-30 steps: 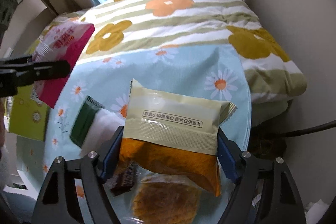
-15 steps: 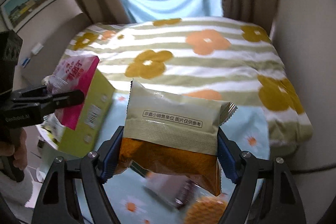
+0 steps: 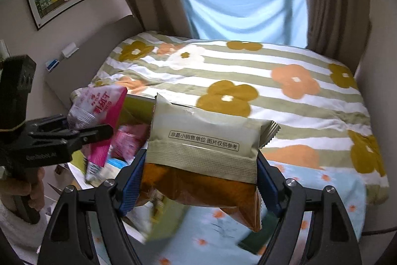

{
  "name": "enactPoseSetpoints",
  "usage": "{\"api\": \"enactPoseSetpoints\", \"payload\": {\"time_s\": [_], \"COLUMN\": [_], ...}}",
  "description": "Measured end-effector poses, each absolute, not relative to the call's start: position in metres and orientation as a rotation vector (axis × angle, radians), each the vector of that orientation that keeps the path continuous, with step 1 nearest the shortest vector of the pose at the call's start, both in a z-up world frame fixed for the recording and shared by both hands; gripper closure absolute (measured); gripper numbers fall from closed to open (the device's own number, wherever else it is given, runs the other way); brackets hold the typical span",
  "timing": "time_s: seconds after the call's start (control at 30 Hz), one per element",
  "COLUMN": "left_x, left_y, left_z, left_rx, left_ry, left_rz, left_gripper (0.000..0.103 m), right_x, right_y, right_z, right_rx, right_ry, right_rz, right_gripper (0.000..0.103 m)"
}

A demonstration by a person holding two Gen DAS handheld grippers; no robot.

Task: Organize snacks
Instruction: 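Carry both bags over the yellow box and open both tools to drop them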

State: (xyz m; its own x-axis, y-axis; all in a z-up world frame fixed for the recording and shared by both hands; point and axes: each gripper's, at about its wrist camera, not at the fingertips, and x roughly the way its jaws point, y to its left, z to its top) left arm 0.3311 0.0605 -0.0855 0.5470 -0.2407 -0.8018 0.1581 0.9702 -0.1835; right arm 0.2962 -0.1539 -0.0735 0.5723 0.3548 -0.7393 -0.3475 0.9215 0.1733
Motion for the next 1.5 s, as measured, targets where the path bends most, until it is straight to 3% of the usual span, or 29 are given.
{"api": "enactPoseSetpoints", "payload": {"time_s": [0.43,0.5,0.57,0.63,1.33,1.5], "left_x": [0.381,0.391,0.397,0.398,0.361,0.352], "left_y": [0.159,0.162,0.162,0.161,0.167,0.181], "left_z": [-0.153,-0.163,-0.171,-0.175,-0.164,-0.162], "left_rx": [-0.054,-0.040,-0.020,0.006,-0.015,-0.062], "left_ry": [1.084,1.116,1.139,1.143,1.091,1.078], "left_rz": [-0.213,-0.221,-0.243,-0.262,-0.224,-0.194], "left_gripper": [0.044,0.036,0.008,0.000,0.000,0.000], "right_x": [0.330,0.331,0.333,0.335,0.361,0.364], "right_y": [-0.058,-0.051,-0.046,-0.043,-0.023,-0.012], "right_z": [-0.103,-0.107,-0.112,-0.116,-0.129,-0.133], "right_rx": [0.015,0.019,0.021,0.026,0.007,-0.019], "right_ry": [0.941,0.957,0.969,0.986,1.033,1.002], "right_rz": [0.389,0.376,0.363,0.353,0.346,0.343], "right_gripper": [0.026,0.026,0.026,0.026,0.024,0.010]}}
